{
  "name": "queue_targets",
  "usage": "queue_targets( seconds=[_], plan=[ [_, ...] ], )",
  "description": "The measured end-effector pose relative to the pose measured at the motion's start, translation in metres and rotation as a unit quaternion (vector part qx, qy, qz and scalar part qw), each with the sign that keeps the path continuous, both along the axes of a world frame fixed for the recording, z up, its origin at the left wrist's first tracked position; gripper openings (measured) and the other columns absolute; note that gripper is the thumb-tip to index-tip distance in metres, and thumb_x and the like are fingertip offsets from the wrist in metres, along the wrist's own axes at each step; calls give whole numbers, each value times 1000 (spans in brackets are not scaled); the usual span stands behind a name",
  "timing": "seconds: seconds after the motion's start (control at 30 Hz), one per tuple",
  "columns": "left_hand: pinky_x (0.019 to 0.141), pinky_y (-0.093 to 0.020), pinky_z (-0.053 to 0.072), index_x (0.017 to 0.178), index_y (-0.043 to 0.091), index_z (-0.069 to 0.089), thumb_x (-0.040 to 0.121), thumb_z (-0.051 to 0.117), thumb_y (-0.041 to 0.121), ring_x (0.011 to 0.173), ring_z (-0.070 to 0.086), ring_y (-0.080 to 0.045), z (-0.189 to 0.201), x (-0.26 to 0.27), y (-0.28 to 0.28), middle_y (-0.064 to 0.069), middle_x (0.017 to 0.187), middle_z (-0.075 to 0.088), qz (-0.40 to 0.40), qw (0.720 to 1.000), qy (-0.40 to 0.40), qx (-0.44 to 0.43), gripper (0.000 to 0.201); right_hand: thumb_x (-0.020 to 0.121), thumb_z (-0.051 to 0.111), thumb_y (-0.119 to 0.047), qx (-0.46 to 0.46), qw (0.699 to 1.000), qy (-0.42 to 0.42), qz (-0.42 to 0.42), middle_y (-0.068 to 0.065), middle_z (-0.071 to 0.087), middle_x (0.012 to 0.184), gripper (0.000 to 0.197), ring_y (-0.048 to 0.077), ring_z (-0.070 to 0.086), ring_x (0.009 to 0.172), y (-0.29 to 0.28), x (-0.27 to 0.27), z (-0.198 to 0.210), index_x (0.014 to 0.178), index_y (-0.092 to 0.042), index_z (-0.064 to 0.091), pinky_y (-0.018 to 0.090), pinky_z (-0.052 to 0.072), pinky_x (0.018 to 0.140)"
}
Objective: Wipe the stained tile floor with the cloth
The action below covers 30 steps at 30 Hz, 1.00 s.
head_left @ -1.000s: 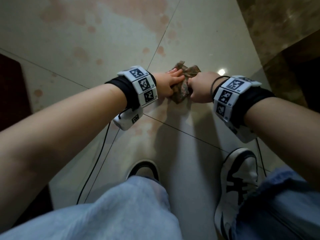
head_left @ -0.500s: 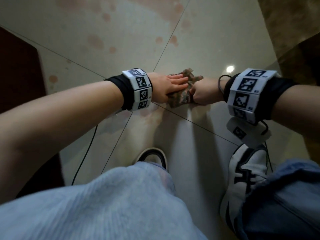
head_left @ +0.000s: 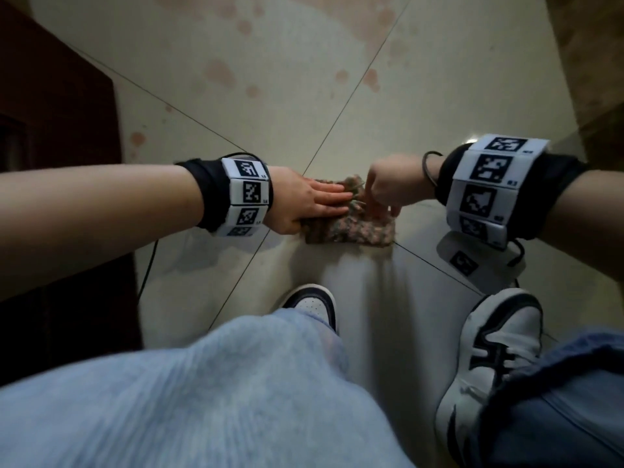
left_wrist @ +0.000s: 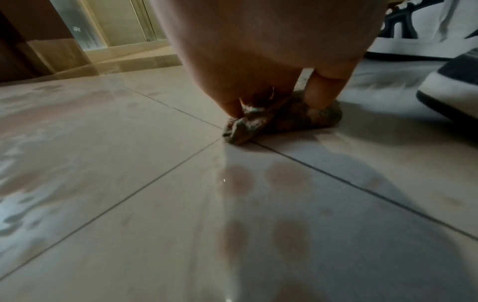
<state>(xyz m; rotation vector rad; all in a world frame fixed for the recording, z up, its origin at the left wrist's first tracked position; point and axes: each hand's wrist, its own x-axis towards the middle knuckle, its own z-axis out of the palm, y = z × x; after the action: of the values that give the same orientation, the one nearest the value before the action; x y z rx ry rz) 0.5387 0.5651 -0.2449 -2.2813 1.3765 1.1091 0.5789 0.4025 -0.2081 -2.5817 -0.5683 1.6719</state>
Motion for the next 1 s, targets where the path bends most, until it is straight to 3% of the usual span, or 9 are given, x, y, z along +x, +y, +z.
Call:
queue_targets(
  seconds=[0.07,0.13,0.27,0.33,0.4,0.6,0.9,1.0],
  plan=[
    [121,-27,1,153,19,-3,91,40,25,150,-6,-16,1,-4,4,-5,161,-9,-5,1000,4,4,75,89,46,-3,22,998,-48,15,12,72,110,31,25,67,92,6,5,6,109,-2,70,29,52,72],
    [122,-29,0,153,18,-2,90,41,23,150,-6,-17,2,-7,8,-6,161,-7,-7,1000,6,8,77,88,46,-4,66,988,-99,100,9,70,114,34,26,64,101,9,3,7,111,-12,70,27,49,77],
    [120,-25,1,153,20,-4,89,41,23,150,-7,-15,6,-14,21,-3,161,-9,-7,1000,-4,20,79,91,44,-18,111,913,-154,361,-2,50,139,44,22,50,127,3,-12,1,135,-23,51,34,49,96],
    [119,-23,1,153,20,-4,88,40,21,150,-6,-15,8,-17,27,-1,161,-10,-12,1000,-5,28,79,93,37,-17,118,870,-156,452,-2,38,149,50,21,40,136,-2,-15,-6,144,-20,37,36,44,105],
    [119,-22,4,153,20,-4,89,39,20,150,-5,-14,10,-19,30,0,162,-10,-13,999,-4,38,77,93,31,-14,121,831,-150,522,1,34,151,51,21,37,139,-8,-17,-15,145,-16,33,36,40,109],
    [121,-37,21,153,24,-4,88,39,20,150,-4,-14,15,-27,36,1,161,-11,-8,998,19,65,78,90,32,-13,132,792,-123,583,4,31,152,52,21,34,140,-4,-20,-27,143,-12,37,37,40,109],
    [114,-37,33,153,28,-3,86,40,19,150,-2,-12,18,-44,48,6,161,-13,-35,991,67,108,80,87,36,-13,135,757,-93,633,8,32,151,54,29,42,135,21,-30,-31,141,-9,39,41,42,105],
    [121,-37,20,153,24,-3,86,42,19,150,-3,-15,20,-48,48,1,161,-12,-61,986,56,142,81,87,36,-14,142,756,-98,632,8,35,150,56,31,43,134,28,-31,-34,143,-10,36,42,41,106]
  ],
)
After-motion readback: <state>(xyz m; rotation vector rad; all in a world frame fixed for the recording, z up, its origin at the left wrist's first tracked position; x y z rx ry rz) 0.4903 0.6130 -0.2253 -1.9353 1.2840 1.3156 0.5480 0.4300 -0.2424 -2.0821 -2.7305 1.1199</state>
